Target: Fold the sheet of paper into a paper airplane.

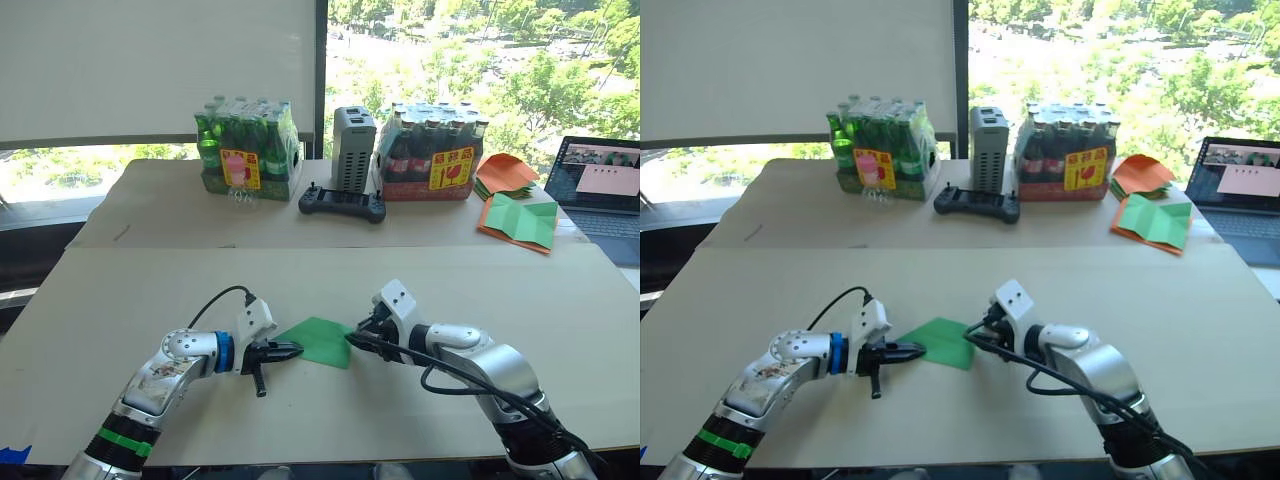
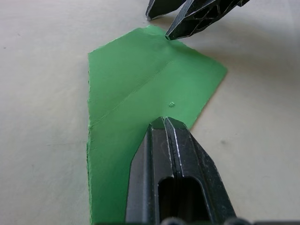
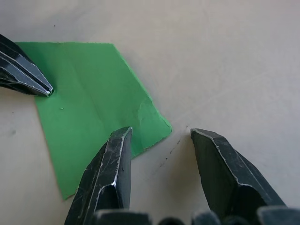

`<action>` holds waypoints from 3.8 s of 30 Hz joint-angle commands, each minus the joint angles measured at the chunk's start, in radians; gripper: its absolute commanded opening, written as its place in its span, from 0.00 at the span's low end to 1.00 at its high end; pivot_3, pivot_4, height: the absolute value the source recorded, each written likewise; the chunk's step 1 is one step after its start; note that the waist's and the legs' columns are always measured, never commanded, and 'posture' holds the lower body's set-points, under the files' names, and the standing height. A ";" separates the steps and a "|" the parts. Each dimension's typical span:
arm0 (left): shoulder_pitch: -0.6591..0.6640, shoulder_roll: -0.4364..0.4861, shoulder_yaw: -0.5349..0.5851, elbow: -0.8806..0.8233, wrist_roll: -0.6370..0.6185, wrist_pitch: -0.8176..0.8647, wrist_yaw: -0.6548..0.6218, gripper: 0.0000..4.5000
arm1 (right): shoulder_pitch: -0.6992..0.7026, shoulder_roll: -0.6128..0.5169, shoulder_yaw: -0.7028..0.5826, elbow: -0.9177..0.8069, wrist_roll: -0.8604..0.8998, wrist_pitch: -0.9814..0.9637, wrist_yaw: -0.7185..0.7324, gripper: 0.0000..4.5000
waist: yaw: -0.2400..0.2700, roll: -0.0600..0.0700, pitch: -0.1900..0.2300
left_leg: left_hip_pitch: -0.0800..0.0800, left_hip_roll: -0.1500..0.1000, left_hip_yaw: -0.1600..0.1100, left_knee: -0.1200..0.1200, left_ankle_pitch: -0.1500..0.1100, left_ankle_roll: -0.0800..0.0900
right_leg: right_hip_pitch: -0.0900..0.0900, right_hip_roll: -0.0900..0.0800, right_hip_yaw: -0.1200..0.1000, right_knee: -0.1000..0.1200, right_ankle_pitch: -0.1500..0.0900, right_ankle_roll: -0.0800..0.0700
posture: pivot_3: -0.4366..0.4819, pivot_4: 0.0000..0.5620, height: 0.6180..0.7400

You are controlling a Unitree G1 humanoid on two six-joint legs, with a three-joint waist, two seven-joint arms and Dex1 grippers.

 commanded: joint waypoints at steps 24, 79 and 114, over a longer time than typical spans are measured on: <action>0.017 0.018 -0.016 0.022 0.038 0.011 0.011 0.00 | 0.017 0.071 -0.027 -0.014 0.094 -0.030 -0.015 0.50 | -0.001 0.000 0.000 | 0.000 0.000 0.000 0.000 0.000 0.000 | 0.000 0.000 0.000 0.000 0.000 0.000 | 0.48 0.27 0.49; -0.064 0.036 0.037 -0.021 -0.048 0.094 -0.004 0.00 | 0.097 -0.090 0.269 -0.031 -0.297 -0.481 0.175 0.00 | -0.002 0.000 0.000 | 0.002 0.001 0.000 -0.002 0.000 0.000 | 0.000 0.002 0.000 -0.001 -0.001 -0.001 | 0.48 0.27 0.49; -0.078 -0.024 -0.057 0.060 0.085 -0.008 -0.011 0.00 | -0.009 0.036 0.172 -0.087 -0.133 -0.247 0.054 0.10 | 0.003 0.000 0.000 | 0.001 0.000 0.000 -0.001 0.000 0.000 | 0.000 0.001 0.000 -0.001 -0.001 -0.001 | 0.48 0.27 0.49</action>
